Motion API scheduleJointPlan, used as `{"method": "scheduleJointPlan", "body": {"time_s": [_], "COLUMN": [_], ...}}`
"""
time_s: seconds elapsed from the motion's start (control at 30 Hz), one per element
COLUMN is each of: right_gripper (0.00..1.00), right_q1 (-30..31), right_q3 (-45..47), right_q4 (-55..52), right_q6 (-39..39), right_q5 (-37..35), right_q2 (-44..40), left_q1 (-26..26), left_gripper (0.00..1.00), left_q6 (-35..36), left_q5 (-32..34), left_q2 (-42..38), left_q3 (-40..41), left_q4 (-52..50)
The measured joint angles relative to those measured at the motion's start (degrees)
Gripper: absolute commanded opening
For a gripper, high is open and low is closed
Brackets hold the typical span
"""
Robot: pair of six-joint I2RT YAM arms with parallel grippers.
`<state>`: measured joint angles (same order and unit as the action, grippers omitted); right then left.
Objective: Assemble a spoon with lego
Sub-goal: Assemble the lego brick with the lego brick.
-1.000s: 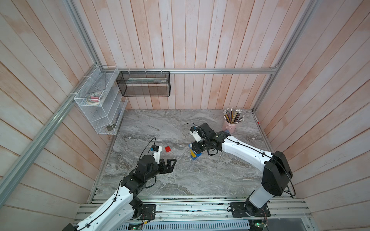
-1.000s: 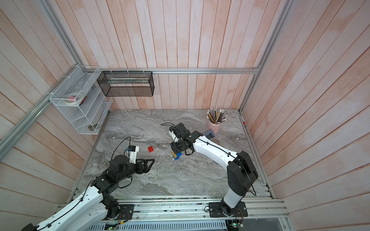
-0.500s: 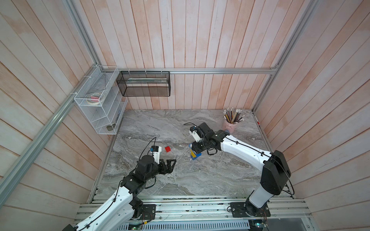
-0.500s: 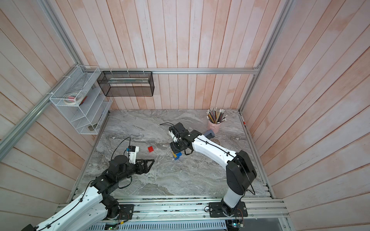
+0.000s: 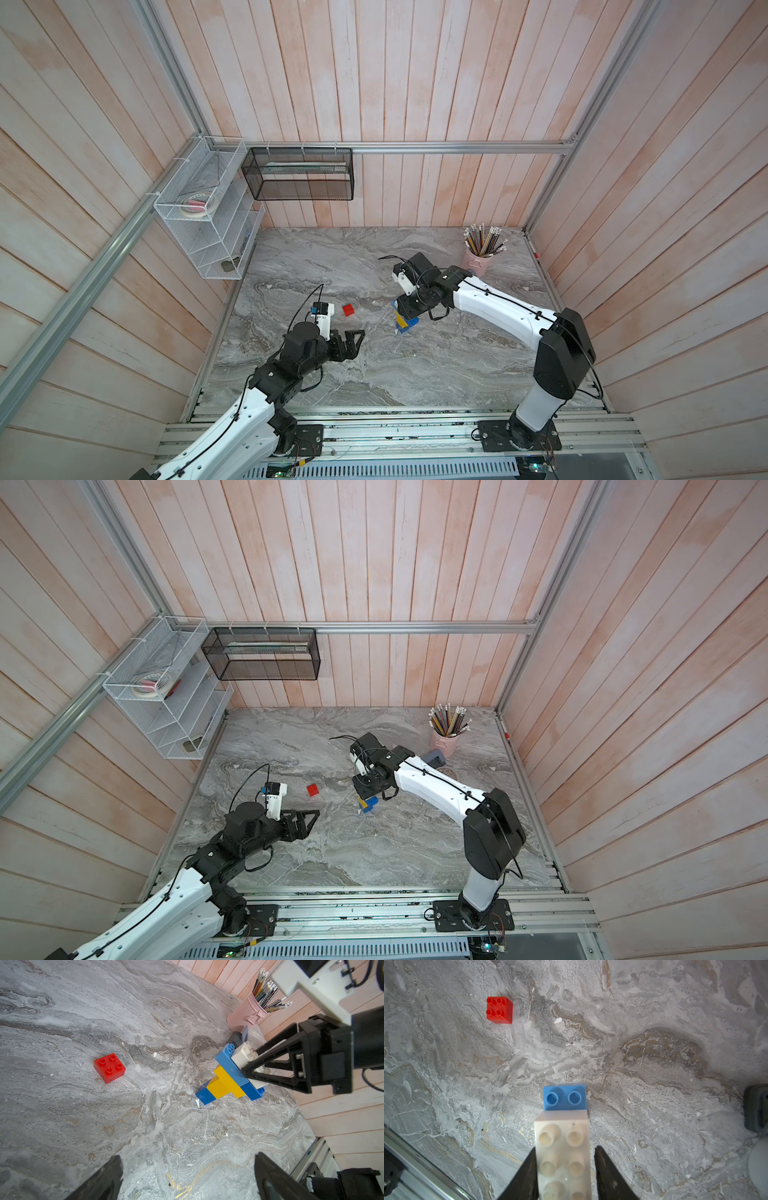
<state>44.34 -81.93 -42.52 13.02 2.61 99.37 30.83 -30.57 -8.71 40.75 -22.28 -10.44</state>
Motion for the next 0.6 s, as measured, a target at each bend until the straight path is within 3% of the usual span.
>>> {"method": "scheduleJointPlan", "body": {"time_s": [0.43,0.6], "right_gripper": [0.69,0.7], "right_q1": [0.0,0.0], "right_q3": [-4.5,-9.8], "right_q4": [-1.3,-1.7], "right_q6": [-1.1,-1.3], "right_q5": [-0.7,-1.8], "right_q2": [-0.7,-2.4], "left_q1": [-0.1,-5.4], "left_gripper": [1.0,1.0], "left_q6": [-0.5,-2.7], "left_q5": [0.1,-1.4], "left_q2": [0.4,6.0], "left_q3": [0.0,0.0], "left_q4": [0.1,1.1]}}
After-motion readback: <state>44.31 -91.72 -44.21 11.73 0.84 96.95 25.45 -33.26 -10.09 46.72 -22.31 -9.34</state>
